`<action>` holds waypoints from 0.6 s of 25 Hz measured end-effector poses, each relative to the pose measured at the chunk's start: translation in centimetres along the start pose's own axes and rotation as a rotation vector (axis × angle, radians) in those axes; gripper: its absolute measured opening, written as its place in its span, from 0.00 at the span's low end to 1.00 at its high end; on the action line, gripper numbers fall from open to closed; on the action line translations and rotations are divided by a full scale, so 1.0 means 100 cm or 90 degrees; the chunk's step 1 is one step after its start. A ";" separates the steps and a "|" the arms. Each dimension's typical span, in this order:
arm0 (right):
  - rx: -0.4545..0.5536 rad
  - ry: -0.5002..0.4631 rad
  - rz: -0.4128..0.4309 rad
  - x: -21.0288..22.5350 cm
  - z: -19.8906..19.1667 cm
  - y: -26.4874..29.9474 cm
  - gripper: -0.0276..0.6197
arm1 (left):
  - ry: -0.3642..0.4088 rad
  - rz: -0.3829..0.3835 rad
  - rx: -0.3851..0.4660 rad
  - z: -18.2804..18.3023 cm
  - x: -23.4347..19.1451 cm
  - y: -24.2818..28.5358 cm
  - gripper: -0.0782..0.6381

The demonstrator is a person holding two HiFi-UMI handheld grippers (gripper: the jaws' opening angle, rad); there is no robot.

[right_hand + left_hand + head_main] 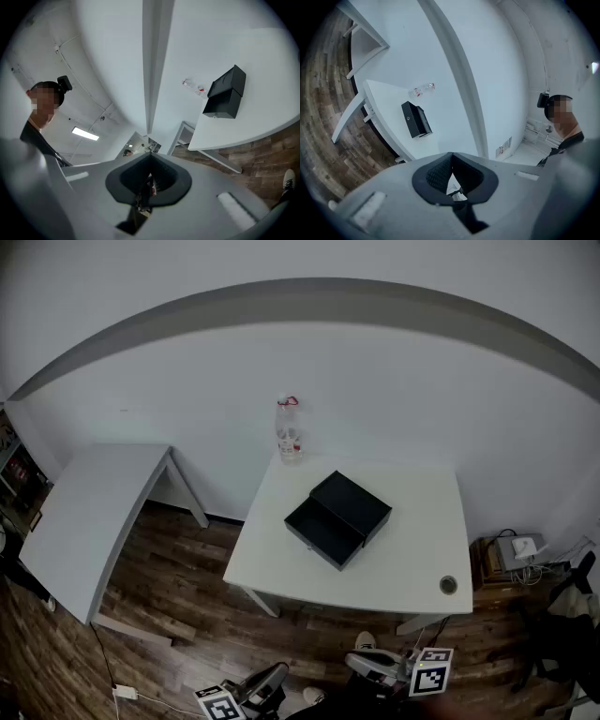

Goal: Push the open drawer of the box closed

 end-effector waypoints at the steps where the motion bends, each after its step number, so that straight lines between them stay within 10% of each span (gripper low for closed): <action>1: 0.000 -0.001 0.001 0.000 0.000 0.001 0.05 | 0.000 0.001 0.001 0.000 0.000 0.000 0.11; 15: -0.002 -0.005 0.001 0.000 0.000 -0.001 0.05 | -0.001 0.003 0.005 -0.001 -0.001 -0.002 0.11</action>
Point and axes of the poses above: the fingertips, and each gripper's own axes: y forward along the fingers, x to its right, z out of its top, the point moved 3 cm from there along -y, backward along the fingers, and after that the axes turned 12 degrees about -y, right-handed, at the moved point
